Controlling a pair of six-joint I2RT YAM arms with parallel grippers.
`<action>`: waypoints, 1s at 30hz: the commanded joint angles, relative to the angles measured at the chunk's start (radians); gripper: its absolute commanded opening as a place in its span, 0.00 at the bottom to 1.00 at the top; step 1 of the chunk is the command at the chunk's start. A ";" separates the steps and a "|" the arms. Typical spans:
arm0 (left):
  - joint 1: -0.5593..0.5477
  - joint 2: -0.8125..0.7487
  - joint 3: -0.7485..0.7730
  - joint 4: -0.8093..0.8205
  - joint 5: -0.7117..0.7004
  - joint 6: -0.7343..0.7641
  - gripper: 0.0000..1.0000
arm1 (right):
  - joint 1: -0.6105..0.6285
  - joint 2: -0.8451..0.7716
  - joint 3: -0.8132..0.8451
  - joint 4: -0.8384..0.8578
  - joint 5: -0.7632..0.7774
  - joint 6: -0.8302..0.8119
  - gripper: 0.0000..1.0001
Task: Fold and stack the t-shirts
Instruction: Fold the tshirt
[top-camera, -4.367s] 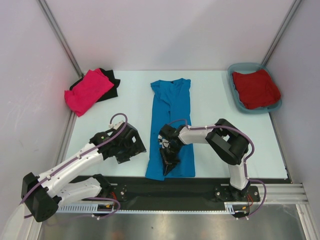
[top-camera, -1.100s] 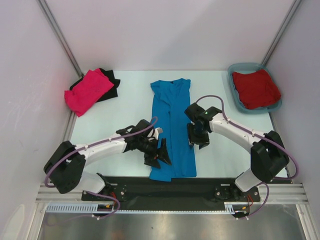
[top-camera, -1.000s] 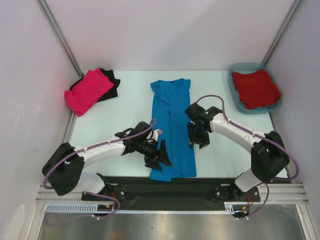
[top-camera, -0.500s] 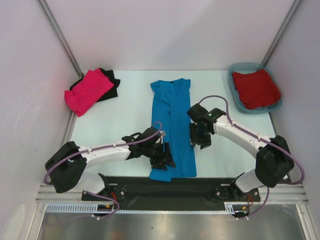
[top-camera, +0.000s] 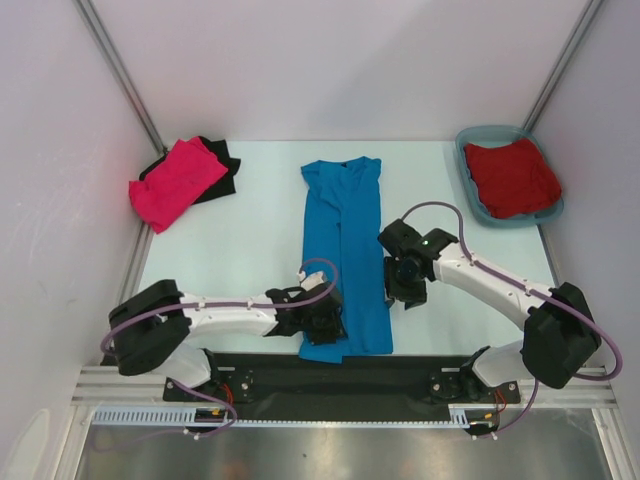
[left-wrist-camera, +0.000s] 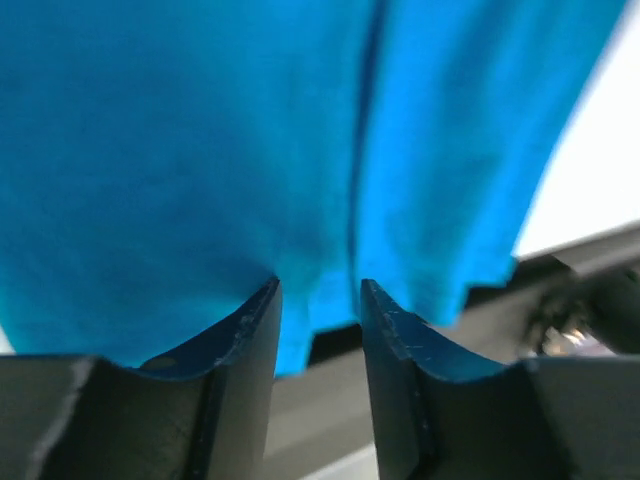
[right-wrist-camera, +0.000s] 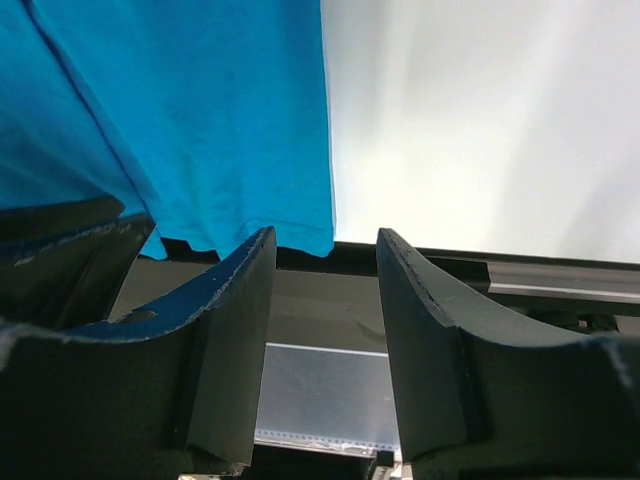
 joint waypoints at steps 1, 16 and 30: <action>-0.036 0.052 0.049 0.005 -0.125 -0.073 0.45 | 0.013 -0.033 -0.007 0.015 0.015 0.023 0.50; -0.076 0.103 0.112 0.029 -0.129 -0.107 0.52 | 0.025 -0.051 -0.060 0.035 -0.002 0.023 0.50; -0.091 0.144 0.150 0.021 -0.106 -0.107 0.25 | 0.023 -0.103 -0.101 0.026 0.009 0.040 0.49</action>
